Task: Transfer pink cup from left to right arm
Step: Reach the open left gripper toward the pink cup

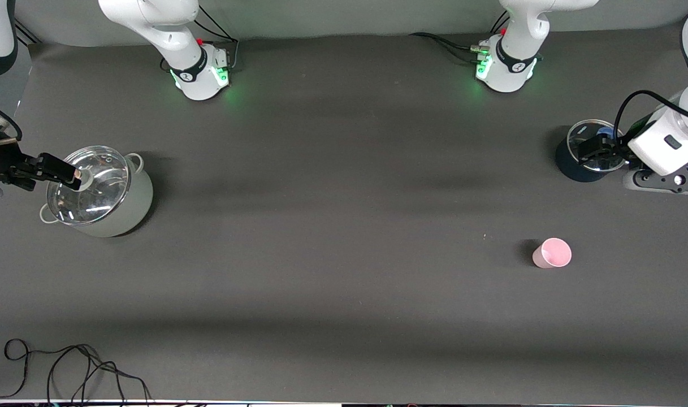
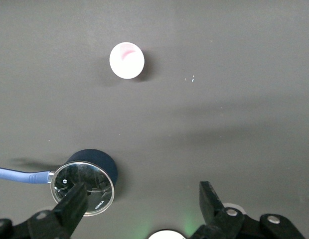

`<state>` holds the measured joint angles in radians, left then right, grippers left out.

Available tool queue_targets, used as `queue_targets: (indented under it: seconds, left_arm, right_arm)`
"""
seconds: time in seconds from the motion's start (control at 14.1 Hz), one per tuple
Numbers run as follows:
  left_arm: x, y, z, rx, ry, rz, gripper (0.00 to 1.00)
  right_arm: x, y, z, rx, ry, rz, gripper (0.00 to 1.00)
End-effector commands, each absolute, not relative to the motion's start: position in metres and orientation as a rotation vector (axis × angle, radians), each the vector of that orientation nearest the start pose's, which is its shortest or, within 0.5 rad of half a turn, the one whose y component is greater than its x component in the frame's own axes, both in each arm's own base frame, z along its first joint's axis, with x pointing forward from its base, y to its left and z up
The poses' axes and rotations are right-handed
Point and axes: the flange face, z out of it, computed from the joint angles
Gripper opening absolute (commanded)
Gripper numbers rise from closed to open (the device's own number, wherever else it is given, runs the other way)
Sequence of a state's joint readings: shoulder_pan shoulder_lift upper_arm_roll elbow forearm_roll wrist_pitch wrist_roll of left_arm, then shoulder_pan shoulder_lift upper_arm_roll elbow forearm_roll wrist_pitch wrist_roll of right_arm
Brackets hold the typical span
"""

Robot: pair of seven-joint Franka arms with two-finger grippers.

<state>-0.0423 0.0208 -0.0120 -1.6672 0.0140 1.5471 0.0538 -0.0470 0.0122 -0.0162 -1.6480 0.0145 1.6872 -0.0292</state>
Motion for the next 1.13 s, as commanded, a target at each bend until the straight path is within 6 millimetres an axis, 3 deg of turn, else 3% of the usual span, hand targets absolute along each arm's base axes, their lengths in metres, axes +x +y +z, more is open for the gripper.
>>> queue_targets:
  seconds: [0.0, 0.35, 0.57, 0.64, 0.85, 1.06]
  left_arm:
    - [0.551, -0.03, 0.572, -3.115, 0.171, 0.201, 1.0]
    - [0.555, -0.031, 0.571, -3.11, 0.168, 0.201, 1.0]
    - [0.571, -0.02, 0.58, -3.126, 0.214, 0.147, 1.0]
    - [0.579, -0.009, 0.587, -3.126, 0.307, 0.119, 1.0]
    - [0.599, -0.003, 0.592, -3.099, 0.677, 0.062, 1.0]
    - [0.619, 0.054, 0.572, -3.175, 0.845, 0.002, 1.0]
  right_arm:
    - [0.568, -0.033, 0.594, -3.133, 0.076, -0.037, 1.0]
    - [0.569, -0.033, 0.595, -3.133, 0.076, -0.041, 1.0]
    - [0.569, -0.035, 0.594, -3.133, 0.081, -0.039, 1.0]
    - [0.569, -0.035, 0.595, -3.133, 0.081, -0.041, 1.0]
    - [0.568, -0.031, 0.595, -3.133, 0.071, -0.039, 1.0]
    - [0.568, -0.035, 0.595, -3.133, 0.081, -0.039, 1.0]
